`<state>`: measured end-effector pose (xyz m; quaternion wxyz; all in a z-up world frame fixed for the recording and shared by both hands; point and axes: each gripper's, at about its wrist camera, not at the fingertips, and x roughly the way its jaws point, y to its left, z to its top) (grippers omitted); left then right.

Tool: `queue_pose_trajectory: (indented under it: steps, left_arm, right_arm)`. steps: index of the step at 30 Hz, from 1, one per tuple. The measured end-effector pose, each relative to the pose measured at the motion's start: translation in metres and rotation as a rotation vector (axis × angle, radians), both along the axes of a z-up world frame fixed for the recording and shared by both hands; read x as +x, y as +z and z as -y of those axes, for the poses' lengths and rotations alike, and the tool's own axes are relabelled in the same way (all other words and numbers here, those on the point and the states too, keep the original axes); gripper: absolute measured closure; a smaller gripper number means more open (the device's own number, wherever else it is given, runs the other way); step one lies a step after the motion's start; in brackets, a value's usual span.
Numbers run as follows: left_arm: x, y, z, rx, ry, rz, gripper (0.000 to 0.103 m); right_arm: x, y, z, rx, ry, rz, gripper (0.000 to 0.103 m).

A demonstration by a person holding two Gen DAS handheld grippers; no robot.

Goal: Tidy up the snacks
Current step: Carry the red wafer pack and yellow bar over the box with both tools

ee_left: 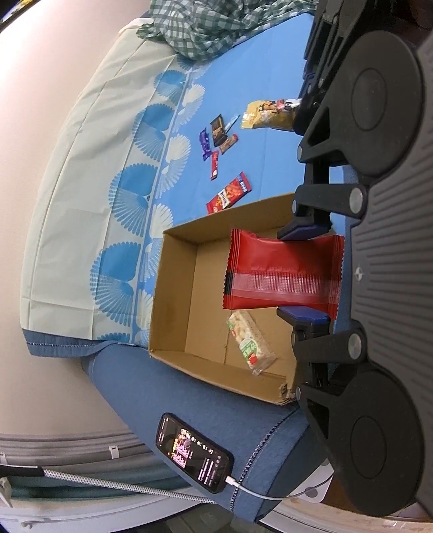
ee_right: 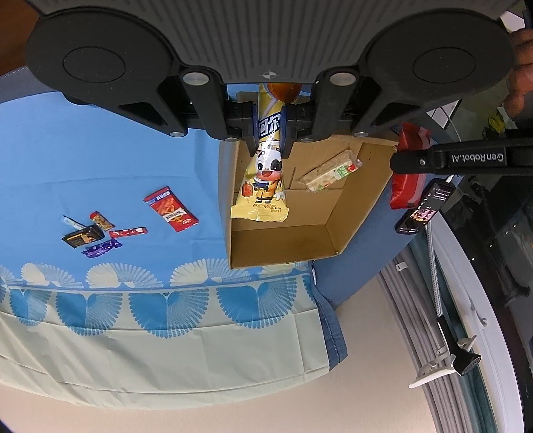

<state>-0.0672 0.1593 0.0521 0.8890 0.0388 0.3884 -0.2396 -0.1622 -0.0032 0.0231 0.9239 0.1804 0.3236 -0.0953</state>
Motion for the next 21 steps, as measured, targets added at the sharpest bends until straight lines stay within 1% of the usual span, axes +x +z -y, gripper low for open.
queue_pose_trajectory:
  steps: [8, 15, 21]
  left_arm:
    - [0.023, 0.002, -0.001, -0.006, 0.020, 0.016, 0.057]
    - [0.051, -0.006, -0.001, 0.011, 0.048, -0.003, 0.057]
    - [0.077, -0.017, 0.005, 0.034, 0.060, -0.021, 0.057]
  right_arm:
    - [0.025, -0.001, -0.001, -0.002, 0.022, -0.017, 0.091]
    - [0.055, -0.004, -0.004, -0.007, 0.052, -0.038, 0.091]
    - [0.086, -0.014, 0.000, 0.002, 0.072, -0.066, 0.091]
